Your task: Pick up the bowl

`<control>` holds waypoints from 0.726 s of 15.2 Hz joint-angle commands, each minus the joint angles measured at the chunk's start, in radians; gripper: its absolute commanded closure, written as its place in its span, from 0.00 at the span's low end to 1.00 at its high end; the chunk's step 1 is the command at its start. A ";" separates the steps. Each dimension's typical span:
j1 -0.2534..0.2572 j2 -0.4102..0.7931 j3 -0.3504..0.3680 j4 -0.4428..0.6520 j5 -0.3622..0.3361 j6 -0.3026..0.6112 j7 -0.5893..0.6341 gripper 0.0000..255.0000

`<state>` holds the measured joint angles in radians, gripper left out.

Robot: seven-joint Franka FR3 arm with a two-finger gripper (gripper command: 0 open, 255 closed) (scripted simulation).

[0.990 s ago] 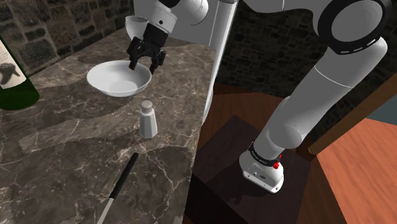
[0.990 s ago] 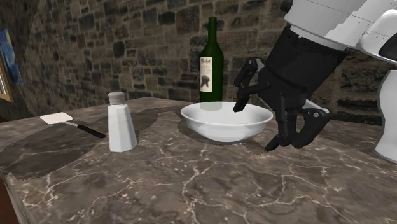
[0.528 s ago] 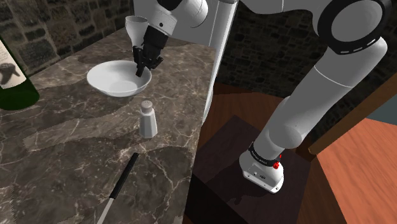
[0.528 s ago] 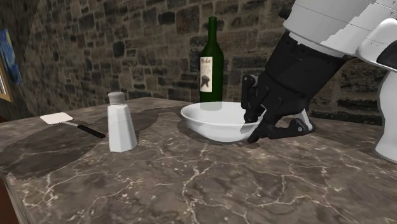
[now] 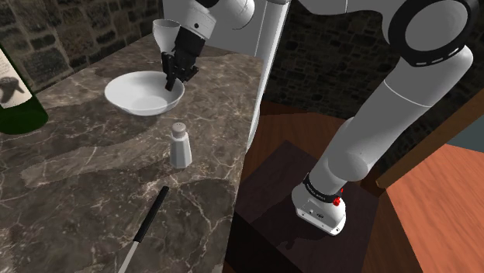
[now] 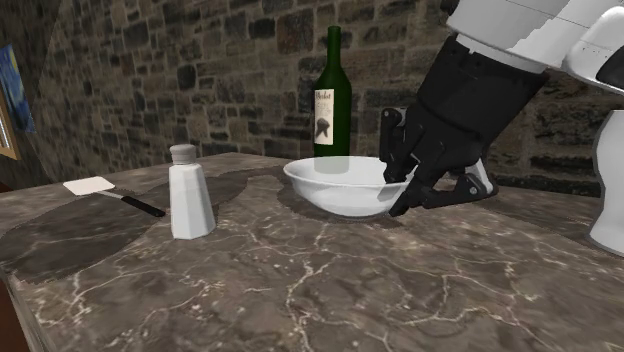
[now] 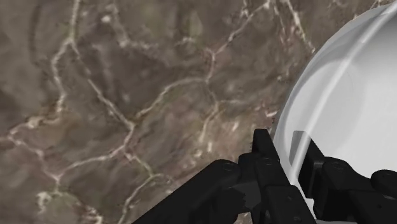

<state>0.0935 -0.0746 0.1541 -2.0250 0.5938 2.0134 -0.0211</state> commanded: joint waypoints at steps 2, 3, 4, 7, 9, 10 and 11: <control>-0.002 -0.007 -0.002 0.029 -0.008 -0.031 0.017 1.00; -0.003 -0.009 -0.003 0.039 -0.011 -0.043 0.024 1.00; -0.003 -0.011 -0.004 0.050 -0.013 -0.054 0.030 1.00; -0.005 -0.016 -0.006 0.082 -0.020 -0.087 0.049 1.00; -0.006 -0.018 -0.007 0.105 -0.025 -0.110 0.061 1.00; -0.007 -0.019 -0.007 0.117 -0.027 -0.121 0.067 1.00; -0.007 -0.020 -0.008 0.129 -0.029 -0.133 0.073 1.00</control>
<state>0.0867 -0.0919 0.1468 -1.9058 0.5661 1.8916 0.0462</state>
